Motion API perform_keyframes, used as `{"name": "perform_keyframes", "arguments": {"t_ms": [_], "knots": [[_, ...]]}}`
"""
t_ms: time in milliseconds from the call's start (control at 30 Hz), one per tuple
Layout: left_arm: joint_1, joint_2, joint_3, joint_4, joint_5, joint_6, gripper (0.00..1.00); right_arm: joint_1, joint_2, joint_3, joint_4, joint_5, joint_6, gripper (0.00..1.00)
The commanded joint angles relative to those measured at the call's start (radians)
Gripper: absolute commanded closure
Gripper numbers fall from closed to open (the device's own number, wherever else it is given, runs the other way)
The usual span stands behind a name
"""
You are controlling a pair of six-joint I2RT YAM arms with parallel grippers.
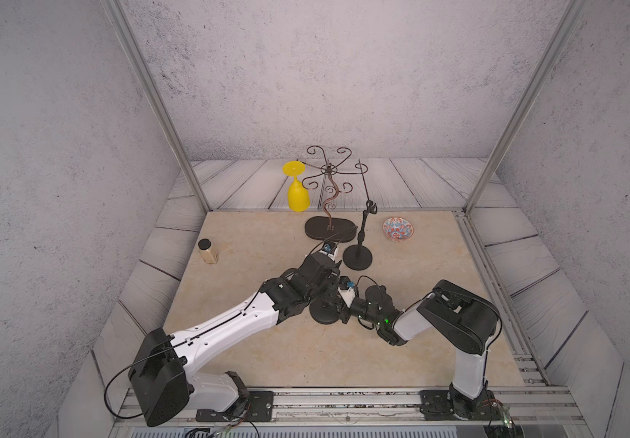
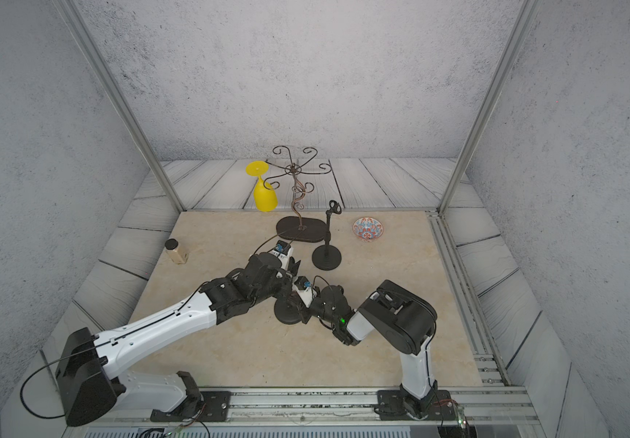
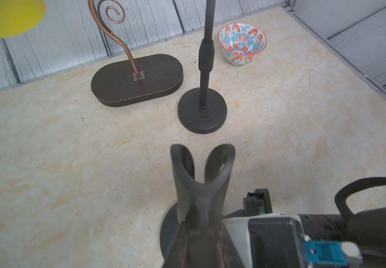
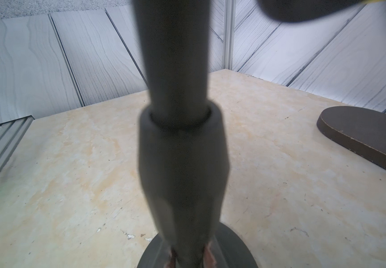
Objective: Assemble a microphone stand
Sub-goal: Hold the microphone stand pole at the microphone stand base.
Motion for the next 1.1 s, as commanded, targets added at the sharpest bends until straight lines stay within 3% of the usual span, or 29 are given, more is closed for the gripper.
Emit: {"name": "perform_keyframes", "arguments": {"t_ms": [0, 900, 1067], "knots": [[-0.028, 0.007, -0.004, 0.033, 0.176, -0.024, 0.94, -0.024, 0.063, 0.022, -0.07, 0.073, 0.023, 0.97], [0.01, 0.0, -0.04, 0.035, 0.184, -0.025, 0.95, -0.031, 0.048, -0.016, -0.117, 0.024, 0.004, 0.99], [0.011, -0.001, -0.051, 0.025, 0.184, -0.021, 0.95, -0.024, 0.071, -0.016, -0.1, 0.094, 0.018, 0.99]]}}
